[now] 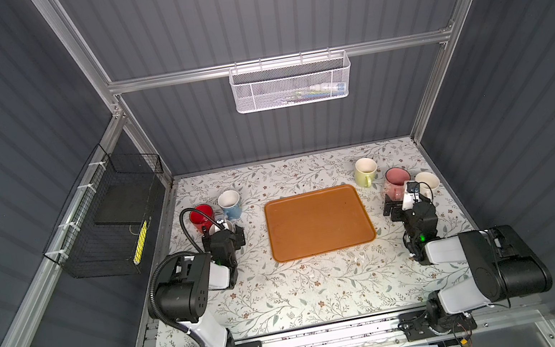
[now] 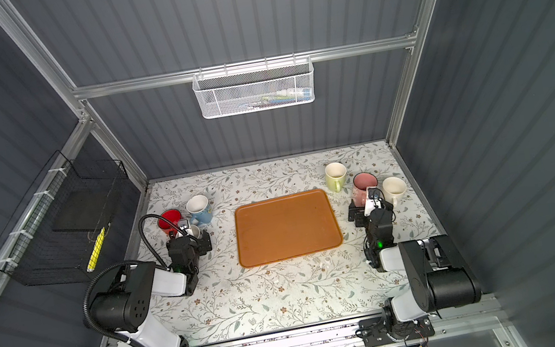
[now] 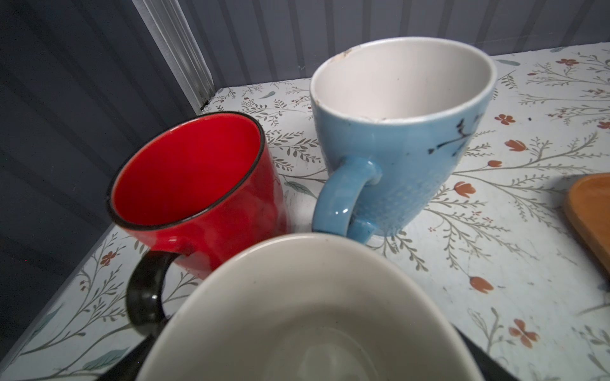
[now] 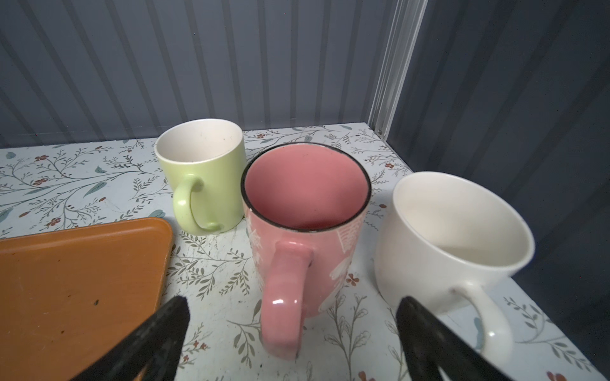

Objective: Turn the mug right side up
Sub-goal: Reset both arms

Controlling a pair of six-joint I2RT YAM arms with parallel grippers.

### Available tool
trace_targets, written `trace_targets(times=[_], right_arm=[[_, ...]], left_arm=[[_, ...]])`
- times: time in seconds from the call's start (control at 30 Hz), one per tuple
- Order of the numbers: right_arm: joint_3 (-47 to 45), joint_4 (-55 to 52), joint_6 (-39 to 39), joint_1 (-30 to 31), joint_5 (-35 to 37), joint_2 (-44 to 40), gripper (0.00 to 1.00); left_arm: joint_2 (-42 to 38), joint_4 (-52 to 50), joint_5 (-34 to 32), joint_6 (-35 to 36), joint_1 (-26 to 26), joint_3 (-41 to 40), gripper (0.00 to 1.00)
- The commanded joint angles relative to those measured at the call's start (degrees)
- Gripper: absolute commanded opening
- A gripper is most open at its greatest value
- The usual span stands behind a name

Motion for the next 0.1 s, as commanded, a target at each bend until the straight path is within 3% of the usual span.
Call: trace_targets(times=[0.0,0.07], right_arm=[[2.46,-3.4,1.68,-1.37,-3.23,0.33,0.99],[2.41,-3.88,1.85,-2.05,-4.25,-0.13,0.99]], left_arm=[[0.46,-0.4,-0.26,-0.83,0.56,1.16,1.0],[0.44,-0.37,-0.26,-0.79,0.56,1.17,1.0]])
